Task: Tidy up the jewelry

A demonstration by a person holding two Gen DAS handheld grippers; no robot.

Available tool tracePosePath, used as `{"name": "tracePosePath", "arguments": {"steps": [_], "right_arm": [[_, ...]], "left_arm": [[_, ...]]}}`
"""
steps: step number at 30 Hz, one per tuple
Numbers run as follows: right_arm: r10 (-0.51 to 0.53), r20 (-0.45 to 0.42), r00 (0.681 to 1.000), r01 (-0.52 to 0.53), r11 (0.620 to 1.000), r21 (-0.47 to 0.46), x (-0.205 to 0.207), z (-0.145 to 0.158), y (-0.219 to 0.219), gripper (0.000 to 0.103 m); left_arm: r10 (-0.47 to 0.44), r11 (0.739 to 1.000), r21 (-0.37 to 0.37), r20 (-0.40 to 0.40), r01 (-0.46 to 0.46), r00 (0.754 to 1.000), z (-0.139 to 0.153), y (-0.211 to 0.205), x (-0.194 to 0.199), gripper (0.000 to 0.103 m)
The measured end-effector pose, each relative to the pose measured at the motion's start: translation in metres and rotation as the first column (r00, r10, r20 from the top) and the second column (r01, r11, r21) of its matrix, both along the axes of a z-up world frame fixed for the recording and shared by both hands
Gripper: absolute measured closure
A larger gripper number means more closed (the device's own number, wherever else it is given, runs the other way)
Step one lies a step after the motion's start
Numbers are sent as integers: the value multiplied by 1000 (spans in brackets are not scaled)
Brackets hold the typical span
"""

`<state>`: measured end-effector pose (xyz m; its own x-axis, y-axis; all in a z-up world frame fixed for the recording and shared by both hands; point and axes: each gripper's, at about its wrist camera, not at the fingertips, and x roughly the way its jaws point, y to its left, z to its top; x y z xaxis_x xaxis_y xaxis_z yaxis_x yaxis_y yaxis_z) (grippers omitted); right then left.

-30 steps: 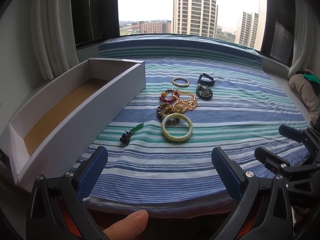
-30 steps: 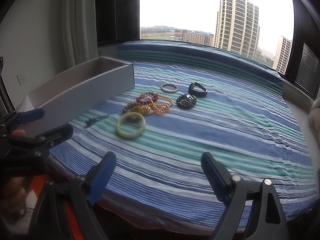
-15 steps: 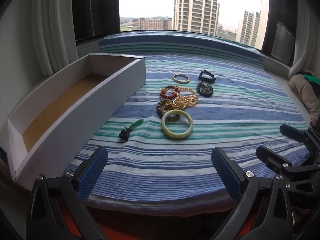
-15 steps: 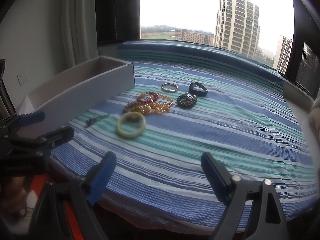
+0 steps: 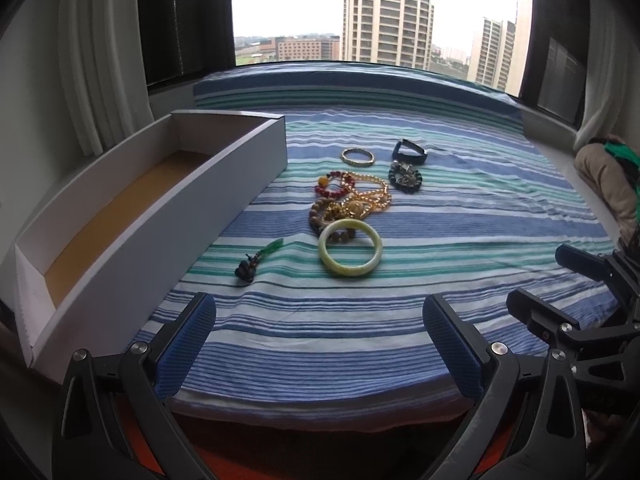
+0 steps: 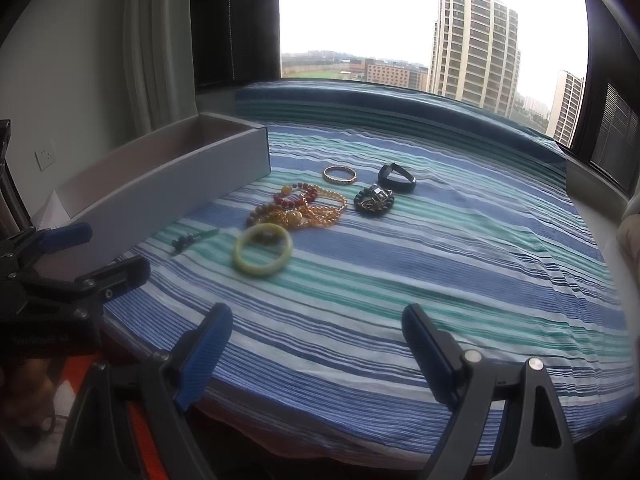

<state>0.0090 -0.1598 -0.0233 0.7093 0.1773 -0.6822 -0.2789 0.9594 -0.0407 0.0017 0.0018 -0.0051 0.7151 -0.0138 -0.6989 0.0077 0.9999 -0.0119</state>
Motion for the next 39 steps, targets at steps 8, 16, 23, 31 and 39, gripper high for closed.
{"name": "tracePosePath", "arguments": {"steps": [8, 16, 23, 31, 39], "right_arm": [[6, 0, 1000, -6, 1000, -1, -2, 1, 2, 14], [3, 5, 1000, -3, 1000, 5, -2, 2, 0, 14], [-1, -10, 1000, 1, 1000, 19, 4, -2, -4, 14], [13, -23, 1000, -13, 1000, 23, 5, -7, -1, 15], [-14, -8, 1000, 14, 1000, 27, 3, -2, -9, 14]], "left_arm": [[-4, 1000, 1, 6, 4, 1000, 1, -1, -1, 0], [9, 1000, 9, 14, -9, 1000, 4, 7, -1, 0], [116, 993, -22, 8, -116, 993, 4, 56, -3, 0], [87, 992, -79, -108, -96, 990, -24, 88, 33, 1], [-22, 996, -93, -270, -4, 962, -81, 81, 110, 11]]}}
